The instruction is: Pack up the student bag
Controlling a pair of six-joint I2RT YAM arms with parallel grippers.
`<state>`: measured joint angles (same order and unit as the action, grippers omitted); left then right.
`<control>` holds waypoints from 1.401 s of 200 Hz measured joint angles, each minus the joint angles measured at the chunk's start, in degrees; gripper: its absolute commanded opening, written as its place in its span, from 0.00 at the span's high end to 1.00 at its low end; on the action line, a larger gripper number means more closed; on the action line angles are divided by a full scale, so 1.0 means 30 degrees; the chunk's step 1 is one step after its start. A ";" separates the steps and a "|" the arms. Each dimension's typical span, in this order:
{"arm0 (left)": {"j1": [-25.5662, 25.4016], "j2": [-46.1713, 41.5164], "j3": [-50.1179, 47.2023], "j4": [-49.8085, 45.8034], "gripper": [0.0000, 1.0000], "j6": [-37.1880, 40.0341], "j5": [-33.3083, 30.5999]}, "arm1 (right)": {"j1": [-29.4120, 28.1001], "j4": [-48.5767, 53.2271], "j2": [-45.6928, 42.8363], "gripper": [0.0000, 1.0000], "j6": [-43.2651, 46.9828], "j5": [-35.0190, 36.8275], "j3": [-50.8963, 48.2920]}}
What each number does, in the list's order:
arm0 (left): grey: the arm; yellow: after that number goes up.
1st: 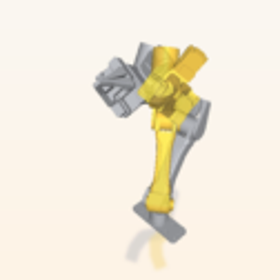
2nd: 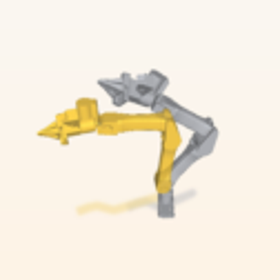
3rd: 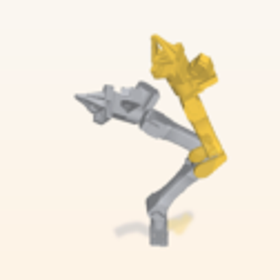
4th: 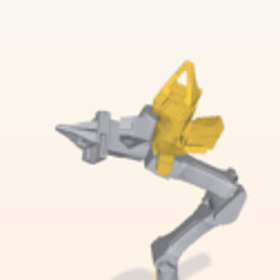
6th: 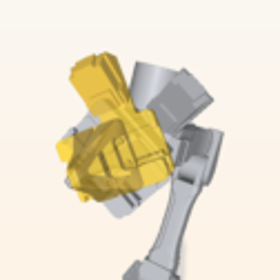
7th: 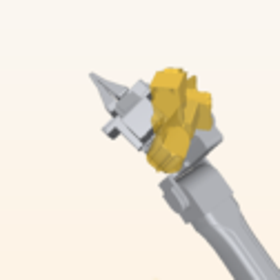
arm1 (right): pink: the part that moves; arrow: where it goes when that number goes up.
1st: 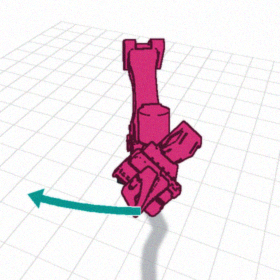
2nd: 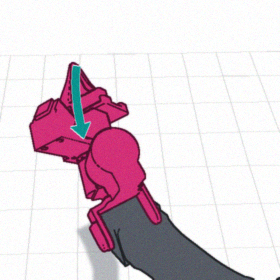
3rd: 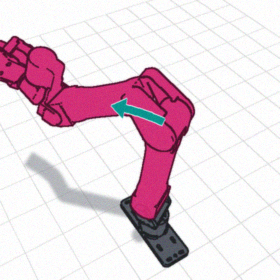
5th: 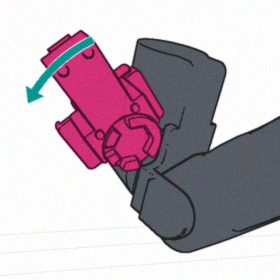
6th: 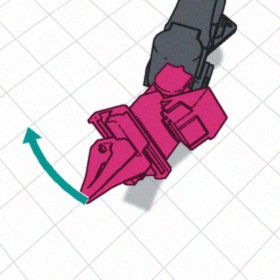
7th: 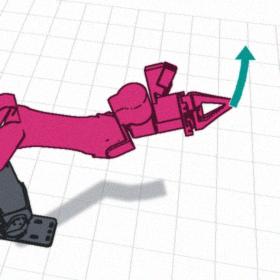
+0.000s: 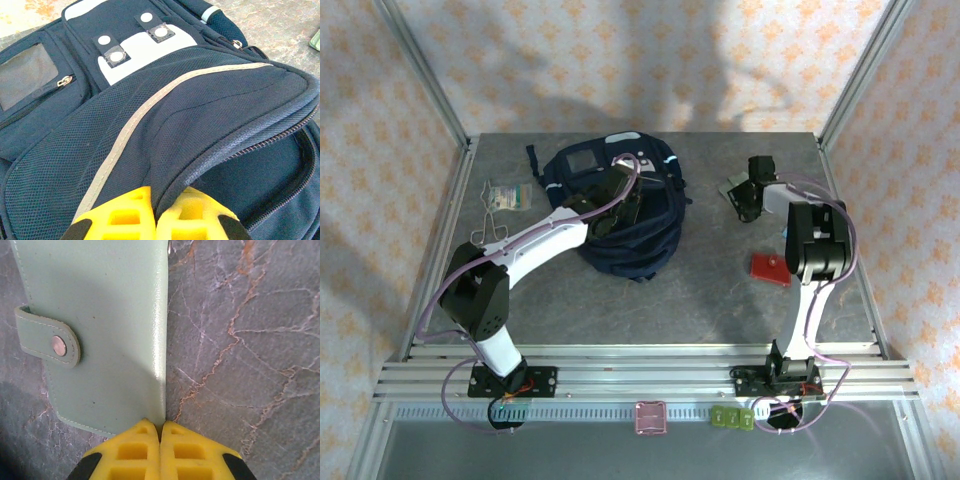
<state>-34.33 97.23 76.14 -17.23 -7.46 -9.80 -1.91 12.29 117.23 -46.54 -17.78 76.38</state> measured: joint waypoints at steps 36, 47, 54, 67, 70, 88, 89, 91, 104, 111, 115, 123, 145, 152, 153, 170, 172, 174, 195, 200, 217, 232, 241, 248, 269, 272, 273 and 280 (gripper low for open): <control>0.0000 0.0000 0.0000 0.0000 1.00 0.0000 0.0007 | -0.0080 -0.1574 -0.1275 1.00 0.0466 -0.0284 -0.2229; 0.0000 0.0000 0.0000 0.0000 1.00 0.0000 0.0000 | -0.0219 -0.1530 -0.1982 1.00 0.0678 -0.0466 -0.3089; 0.0000 0.0000 0.0000 0.0000 1.00 -0.0007 0.0007 | -0.0335 -0.1523 -0.2382 1.00 0.0816 -0.0576 -0.3577; 0.0000 0.0007 0.0000 0.0000 1.00 -0.0007 0.0007 | -0.0605 -0.1413 -0.3220 1.00 0.1115 -0.0794 -0.4422; 0.0000 0.0007 0.0000 0.0000 1.00 -0.0007 0.0007 | -0.0656 -0.1406 -0.3366 1.00 0.1151 -0.0860 -0.4597; 0.0066 0.0022 0.0000 0.0000 1.00 0.0000 0.0007 | -0.1020 -0.1384 -0.4809 1.00 0.1559 -0.1158 -0.5705; 0.0073 0.0022 0.0000 0.0000 1.00 0.0000 0.0007 | -0.1035 -0.1392 -0.4860 1.00 0.1566 -0.1166 -0.5748; 0.0080 0.0022 0.0000 0.0000 1.00 0.0000 0.0022 | -0.1078 -0.1384 -0.5049 1.00 0.1603 -0.1239 -0.5865; 0.0117 0.0022 0.0000 0.0000 1.00 -0.0007 0.0080 | -0.1282 -0.1384 -0.6295 1.00 0.1851 -0.1457 -0.6521; 0.0153 0.0022 0.0000 0.0000 1.00 0.0000 0.0138 | -0.1362 -0.1370 -0.6994 1.00 0.1989 -0.1588 -0.6783; 0.0211 0.0022 0.0007 0.0000 1.00 -0.0007 0.0146 | -0.1399 -0.1355 -0.7431 1.00 0.2084 -0.1632 -0.6914; 0.0219 0.0022 0.0007 0.0000 1.00 -0.0007 0.0153 | -0.1443 -0.1341 -0.8182 1.00 0.2237 -0.1778 -0.7089; 0.0321 0.0036 0.0109 -0.0007 1.00 -0.0022 0.0270 | -0.1486 -0.1370 -1.0469 1.00 0.2754 -0.2266 -0.7533; 0.0364 0.0036 0.0175 -0.0015 1.00 -0.0044 0.0299 | -0.1501 -0.1377 -1.1089 1.00 0.2929 -0.2404 -0.7664; 0.0372 0.0036 0.0182 -0.0022 1.00 -0.0051 0.0299 | -0.1501 -0.1377 -1.1227 1.00 0.2980 -0.2470 -0.7694; 0.0466 0.0036 0.0277 -0.0036 1.00 -0.0066 0.0401 | -0.1530 -0.1333 -1.2568 1.00 0.3497 -0.2856 -0.7970; 0.0466 0.0036 0.0284 -0.0044 1.00 -0.0066 0.0423 | -0.1537 -0.1326 -1.2721 1.00 0.3555 -0.2929 -0.8000; 0.0466 0.0036 0.0291 -0.0044 1.00 -0.0066 0.0452 | -0.1552 -0.1333 -1.2881 1.00 0.3628 -0.3016 -0.8043; 0.0495 0.0036 0.0372 -0.0109 1.00 -0.0066 0.0590 | -0.1698 -0.1209 -1.4003 1.00 0.4328 -0.3905 -0.8378; 0.0495 0.0044 0.0423 -0.0160 1.00 -0.0066 0.0619 | -0.1741 -0.1115 -1.4185 1.00 0.4473 -0.4153 -0.8400; 0.0503 0.0197 0.0889 -0.0597 1.00 -0.0058 0.0634 | -0.2200 -0.0816 -1.4724 1.00 0.5158 -0.5115 -0.8429; 0.0597 0.0350 0.1341 -0.0954 1.00 -0.0058 0.0634 | -0.2747 -0.0430 -1.5140 1.00 0.5785 -0.6033 -0.8429; 0.0619 0.0423 0.1574 -0.1100 1.00 -0.0051 0.0641 | -0.3067 -0.0131 -1.5395 1.00 0.6135 -0.6652 -0.8429; 0.0634 0.0488 0.1763 -0.1253 1.00 -0.0051 0.0641 | -0.3322 0.0066 -1.5613 1.00 0.6375 -0.7162 -0.8466; 0.0707 0.0612 0.2266 -0.1727 1.00 -0.0044 0.0648 | -0.4182 0.0335 -1.6138 1.00 0.6958 -0.8619 -0.8874; 0.0707 0.0612 0.2302 -0.1778 1.00 -0.0044 0.0656 | -0.4313 0.0386 -1.6174 1.00 0.7016 -0.8765 -0.8947; 0.0714 0.0619 0.2324 -0.1800 1.00 -0.0044 0.0656 | -0.4401 0.0408 -1.6189 1.00 0.7053 -0.8852 -0.8983; 0.0729 0.0641 0.2441 -0.1938 1.00 -0.0044 0.0678 | -0.4932 0.0495 -1.6203 1.00 0.7162 -0.9114 -0.9129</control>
<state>-32.14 99.15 83.46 -23.05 -7.60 -7.77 -16.71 13.78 68.62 -25.06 -45.12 48.99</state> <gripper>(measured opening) 0.046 0.041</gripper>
